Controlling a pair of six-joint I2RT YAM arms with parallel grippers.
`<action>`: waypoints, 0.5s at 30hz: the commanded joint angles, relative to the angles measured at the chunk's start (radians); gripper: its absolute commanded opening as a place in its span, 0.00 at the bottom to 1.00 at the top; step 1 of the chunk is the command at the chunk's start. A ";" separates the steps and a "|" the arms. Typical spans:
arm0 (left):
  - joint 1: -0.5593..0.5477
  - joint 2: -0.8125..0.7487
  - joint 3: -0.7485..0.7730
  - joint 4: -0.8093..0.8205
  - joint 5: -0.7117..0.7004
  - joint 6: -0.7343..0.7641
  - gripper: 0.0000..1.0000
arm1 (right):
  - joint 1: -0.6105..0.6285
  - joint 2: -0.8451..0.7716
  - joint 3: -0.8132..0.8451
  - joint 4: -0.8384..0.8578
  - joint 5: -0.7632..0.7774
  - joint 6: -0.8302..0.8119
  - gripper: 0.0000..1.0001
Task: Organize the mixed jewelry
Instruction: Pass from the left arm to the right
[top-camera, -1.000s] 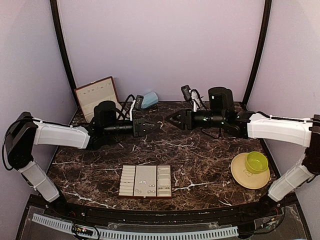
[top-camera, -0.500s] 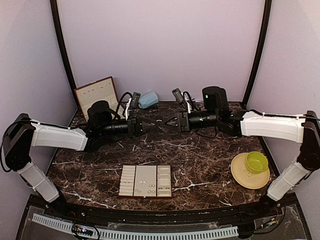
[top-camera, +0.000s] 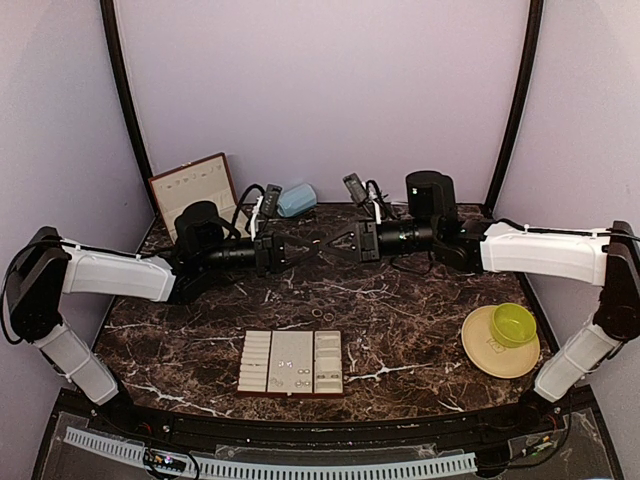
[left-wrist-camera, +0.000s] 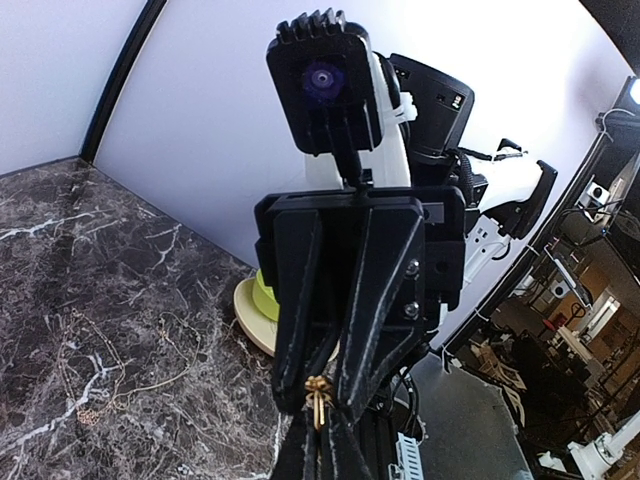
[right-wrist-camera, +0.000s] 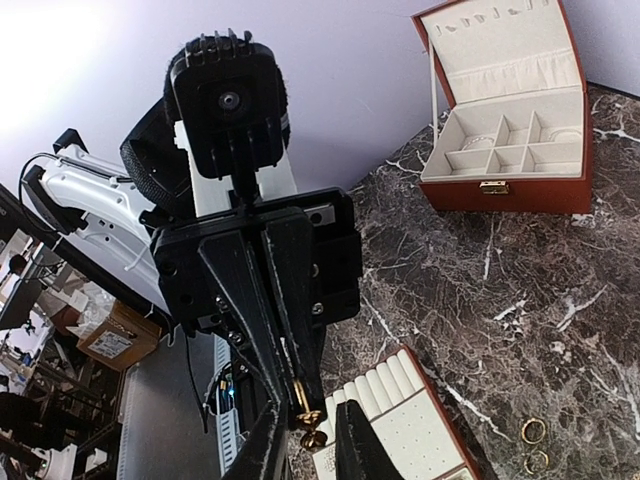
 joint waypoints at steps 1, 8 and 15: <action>0.000 -0.011 -0.002 0.041 0.018 0.006 0.00 | 0.003 0.005 0.026 0.048 -0.011 0.006 0.14; 0.000 -0.006 -0.007 0.057 0.016 -0.004 0.00 | 0.002 -0.011 0.018 0.051 0.003 0.005 0.05; 0.000 -0.018 -0.009 -0.004 -0.032 0.014 0.46 | 0.002 -0.038 0.015 0.026 0.057 -0.025 0.03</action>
